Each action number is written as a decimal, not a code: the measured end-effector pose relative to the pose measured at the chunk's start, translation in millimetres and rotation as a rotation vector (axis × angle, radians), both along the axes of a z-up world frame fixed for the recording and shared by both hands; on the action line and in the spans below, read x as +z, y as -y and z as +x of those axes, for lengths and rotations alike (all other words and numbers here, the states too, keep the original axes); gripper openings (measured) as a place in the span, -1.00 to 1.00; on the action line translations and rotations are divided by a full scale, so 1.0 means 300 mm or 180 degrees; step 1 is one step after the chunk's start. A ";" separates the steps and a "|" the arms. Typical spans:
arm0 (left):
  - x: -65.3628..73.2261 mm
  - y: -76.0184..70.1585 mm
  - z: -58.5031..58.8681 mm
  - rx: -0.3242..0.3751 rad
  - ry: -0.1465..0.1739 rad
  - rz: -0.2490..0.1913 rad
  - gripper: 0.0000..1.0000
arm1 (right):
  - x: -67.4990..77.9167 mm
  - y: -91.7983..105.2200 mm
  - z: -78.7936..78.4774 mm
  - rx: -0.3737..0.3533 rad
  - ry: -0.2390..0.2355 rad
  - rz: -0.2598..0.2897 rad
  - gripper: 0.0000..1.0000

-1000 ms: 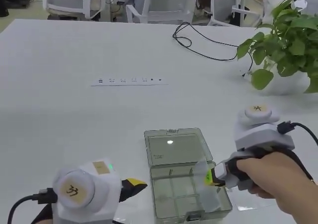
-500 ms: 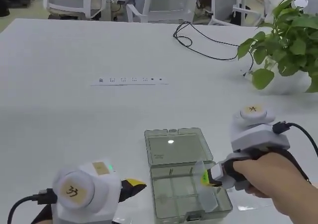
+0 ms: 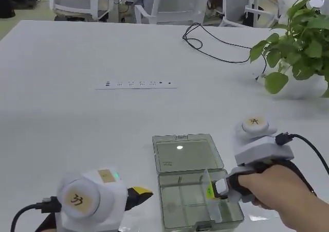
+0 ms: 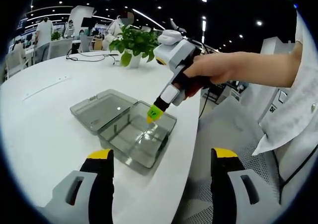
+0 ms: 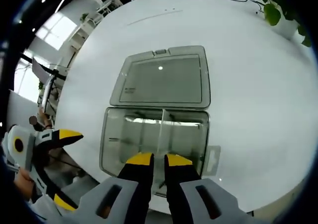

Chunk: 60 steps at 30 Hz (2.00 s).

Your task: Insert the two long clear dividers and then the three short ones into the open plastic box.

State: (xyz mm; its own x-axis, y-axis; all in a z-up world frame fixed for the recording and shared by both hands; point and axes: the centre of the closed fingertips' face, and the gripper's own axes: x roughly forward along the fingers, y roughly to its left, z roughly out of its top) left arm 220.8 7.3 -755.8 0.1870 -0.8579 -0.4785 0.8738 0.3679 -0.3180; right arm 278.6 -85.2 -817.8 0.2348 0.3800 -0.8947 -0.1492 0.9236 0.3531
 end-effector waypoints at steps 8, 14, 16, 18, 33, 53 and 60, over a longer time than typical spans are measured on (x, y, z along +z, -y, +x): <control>-0.003 -0.007 0.003 0.0043 -0.0002 0.0028 0.62 | -0.014 0.000 0.000 0.0056 0.0007 0.0044 -0.79; -0.004 -0.019 0.008 0.0121 -0.0006 0.0067 0.62 | -0.010 0.000 -0.006 0.0155 0.0096 0.0127 -0.77; -0.006 -0.027 0.012 0.0173 -0.0007 0.0094 0.61 | -0.001 -0.002 -0.006 0.0161 0.0147 0.0222 -0.74; -0.012 -0.037 0.016 0.0237 -0.0022 0.0121 0.62 | 0.016 -0.009 -0.001 0.0167 0.0231 0.0347 -0.68; -0.079 -0.125 0.079 0.0813 -0.0152 0.0486 0.58 | 0.179 0.007 0.038 0.0548 0.0881 0.0795 -0.38; -0.240 -0.204 0.101 0.1551 -0.0528 0.1220 0.33 | 0.280 0.129 -0.056 0.1928 0.1907 0.0813 0.39; -0.286 -0.226 0.106 0.1634 -0.0446 0.1562 0.24 | 0.279 0.152 -0.092 0.2181 0.2082 0.0882 0.57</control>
State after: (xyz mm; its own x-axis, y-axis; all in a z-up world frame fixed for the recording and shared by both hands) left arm 252.7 75.2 -841.7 0.4175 -0.3585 -0.8350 0.5155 0.8501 -0.1072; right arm 251.1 -130.7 -734.1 0.3024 0.7951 -0.5258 -0.8640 0.4616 0.2011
